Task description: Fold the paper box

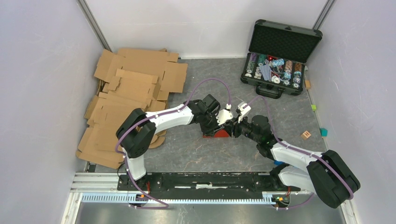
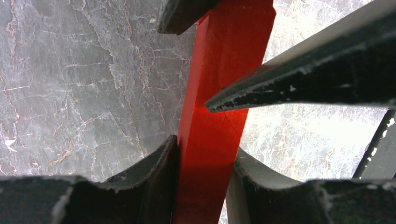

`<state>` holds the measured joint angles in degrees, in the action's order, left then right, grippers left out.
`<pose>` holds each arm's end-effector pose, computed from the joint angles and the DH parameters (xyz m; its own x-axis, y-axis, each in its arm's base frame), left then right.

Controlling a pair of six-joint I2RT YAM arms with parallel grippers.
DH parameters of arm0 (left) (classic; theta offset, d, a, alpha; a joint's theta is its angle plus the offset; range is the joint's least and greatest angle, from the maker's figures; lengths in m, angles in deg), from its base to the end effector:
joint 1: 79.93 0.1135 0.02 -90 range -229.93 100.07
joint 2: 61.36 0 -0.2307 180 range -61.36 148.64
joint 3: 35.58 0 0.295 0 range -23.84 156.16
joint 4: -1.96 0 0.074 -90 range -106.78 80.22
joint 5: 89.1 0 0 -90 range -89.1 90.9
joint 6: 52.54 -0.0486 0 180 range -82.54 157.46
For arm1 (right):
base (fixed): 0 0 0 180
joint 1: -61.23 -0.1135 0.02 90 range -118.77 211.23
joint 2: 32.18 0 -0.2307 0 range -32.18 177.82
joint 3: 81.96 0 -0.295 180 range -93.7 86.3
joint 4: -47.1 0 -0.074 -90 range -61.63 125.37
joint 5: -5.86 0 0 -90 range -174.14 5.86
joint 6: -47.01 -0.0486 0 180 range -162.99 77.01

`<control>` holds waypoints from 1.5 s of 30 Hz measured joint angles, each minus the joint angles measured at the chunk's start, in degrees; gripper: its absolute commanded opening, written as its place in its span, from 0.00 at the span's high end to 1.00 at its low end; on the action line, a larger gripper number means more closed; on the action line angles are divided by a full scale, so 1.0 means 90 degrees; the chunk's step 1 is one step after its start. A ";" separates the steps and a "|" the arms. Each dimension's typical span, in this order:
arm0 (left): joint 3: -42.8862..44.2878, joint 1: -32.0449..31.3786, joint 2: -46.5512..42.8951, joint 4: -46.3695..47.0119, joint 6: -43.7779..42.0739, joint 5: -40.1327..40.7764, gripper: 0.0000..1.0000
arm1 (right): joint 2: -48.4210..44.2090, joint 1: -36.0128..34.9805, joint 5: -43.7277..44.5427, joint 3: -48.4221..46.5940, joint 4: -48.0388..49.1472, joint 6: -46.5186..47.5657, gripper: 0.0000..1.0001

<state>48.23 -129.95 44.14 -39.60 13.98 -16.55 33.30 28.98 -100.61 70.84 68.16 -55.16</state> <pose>0.2522 -0.3235 0.1193 -0.2004 0.8306 -0.5195 0.9786 0.1947 -0.0663 0.2219 0.1563 0.1049 -0.4009 -0.0139 -0.9160 -0.6713 0.6848 0.2834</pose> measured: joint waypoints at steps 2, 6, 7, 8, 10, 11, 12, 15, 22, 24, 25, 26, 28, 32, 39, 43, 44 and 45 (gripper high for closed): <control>0.0000 0.0000 0.0000 0.0002 -0.0002 -0.0002 0.66 | -0.0005 0.0000 0.0019 0.0000 -0.0005 0.0005 0.54; 0.0000 -0.0027 0.0000 0.0010 0.0000 0.0002 0.68 | -0.0087 -0.0002 0.0126 -0.0002 -0.0114 0.0051 0.47; 0.0000 -0.0039 0.0000 0.0007 0.0002 0.0002 0.68 | -0.0146 0.0000 0.0170 -0.0002 -0.0187 0.0058 0.47; 0.0000 -0.0046 0.0000 0.0012 0.0002 0.0002 0.68 | -0.0206 0.0000 0.0206 -0.0002 -0.0260 0.0066 0.47; 0.0000 -0.0075 0.0000 0.0029 0.0010 0.0002 0.69 | -0.0403 -0.0002 0.0323 0.0000 -0.0464 0.0100 0.46; -0.0002 -0.0100 0.0000 0.0039 0.0015 0.0000 0.69 | -0.0527 -0.0002 0.0384 0.0002 -0.0563 0.0124 0.46; -0.0007 -0.0114 0.0000 0.0041 0.0022 0.0002 0.69 | -0.0653 -0.0002 0.0418 0.0012 -0.0656 0.0151 0.46; -0.0044 -0.0165 0.0000 0.0090 0.0078 0.0010 0.68 | -0.1166 0.0000 0.0571 0.0063 -0.0969 0.0304 0.46; -0.0257 -0.0182 -0.0131 0.0323 0.0206 0.0078 0.68 | -0.2518 0.0000 0.0911 0.0576 -0.1302 0.0743 0.47; -0.0296 -0.0192 -0.0158 0.0359 0.0325 0.0129 0.73 | -0.2812 0.0000 0.1103 0.0799 -0.1416 0.0882 0.48; -0.0306 -0.0199 -0.0168 0.0369 0.0374 0.0158 0.75 | -0.2936 0.0000 0.1195 0.0918 -0.1450 0.0947 0.49; -0.0313 -0.0206 -0.0172 0.0374 0.0432 0.0182 0.76 | -0.3043 0.0000 0.1290 0.1037 -0.1469 0.1001 0.50; -0.0316 -0.0219 -0.0180 0.0381 0.0588 0.0238 0.79 | -0.3201 0.0000 0.1445 0.1253 -0.1467 0.1073 0.51; -0.0313 -0.0233 -0.0180 0.0386 0.0731 0.0284 0.81 | -0.3177 0.0000 0.1739 0.1423 -0.1324 0.1277 0.50; -0.0316 -0.0287 -0.0180 0.0393 0.0818 0.0425 0.88 | -0.2477 0.0000 0.1715 0.1365 -0.0886 0.1783 0.51; -0.0313 -0.0296 -0.0180 0.0391 0.0823 0.0430 0.88 | -0.2312 0.0000 0.1671 0.1328 -0.0729 0.2098 0.51; -0.0313 -0.0296 -0.0180 0.0391 0.0823 0.0427 0.88 | -0.2305 0.0000 0.1661 0.1328 -0.0687 0.2171 0.52; -0.0316 -0.0296 -0.0180 0.0391 0.0823 0.0423 0.88 | -0.2300 0.0000 0.1617 0.1328 -0.0614 0.2295 0.52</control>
<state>45.39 -132.61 42.52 -36.08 21.39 -12.75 12.60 28.98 -86.06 82.80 62.63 -34.50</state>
